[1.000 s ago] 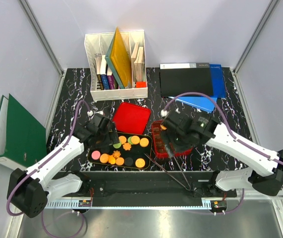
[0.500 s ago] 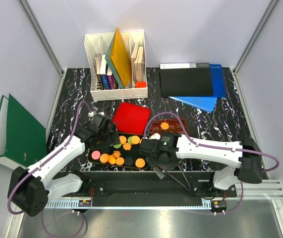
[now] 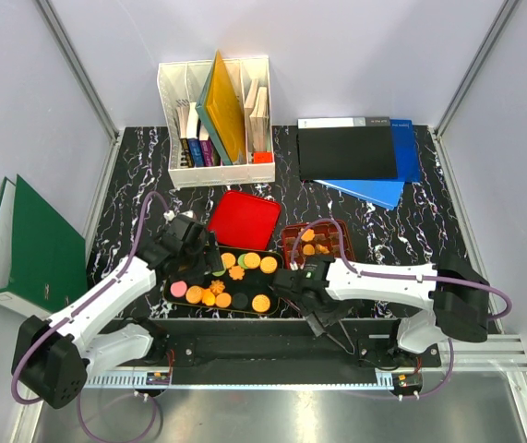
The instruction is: Pack the cookies
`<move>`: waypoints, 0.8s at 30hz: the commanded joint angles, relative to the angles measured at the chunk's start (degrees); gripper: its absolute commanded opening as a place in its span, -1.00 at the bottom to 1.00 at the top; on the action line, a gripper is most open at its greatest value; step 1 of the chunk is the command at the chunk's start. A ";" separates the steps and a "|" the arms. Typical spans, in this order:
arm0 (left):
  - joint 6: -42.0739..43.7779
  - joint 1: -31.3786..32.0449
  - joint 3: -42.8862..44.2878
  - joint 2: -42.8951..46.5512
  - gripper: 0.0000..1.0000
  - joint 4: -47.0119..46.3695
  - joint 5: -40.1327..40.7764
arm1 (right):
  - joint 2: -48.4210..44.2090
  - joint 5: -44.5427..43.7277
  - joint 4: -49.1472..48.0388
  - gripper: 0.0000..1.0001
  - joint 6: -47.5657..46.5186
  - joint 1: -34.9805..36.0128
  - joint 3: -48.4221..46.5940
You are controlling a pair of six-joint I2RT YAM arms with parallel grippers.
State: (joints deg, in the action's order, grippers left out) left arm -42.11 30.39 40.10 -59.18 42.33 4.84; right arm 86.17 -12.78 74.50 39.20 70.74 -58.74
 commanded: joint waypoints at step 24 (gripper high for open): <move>0.10 0.72 -0.19 2.58 0.95 -0.75 -1.33 | -2.06 -2.24 -9.22 -0.95 11.24 -2.45 4.44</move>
State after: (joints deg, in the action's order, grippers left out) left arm -42.09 30.74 39.72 -58.17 42.37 4.36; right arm 86.80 -11.62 60.77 46.89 68.62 -50.46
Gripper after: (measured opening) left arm 0.980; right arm 0.088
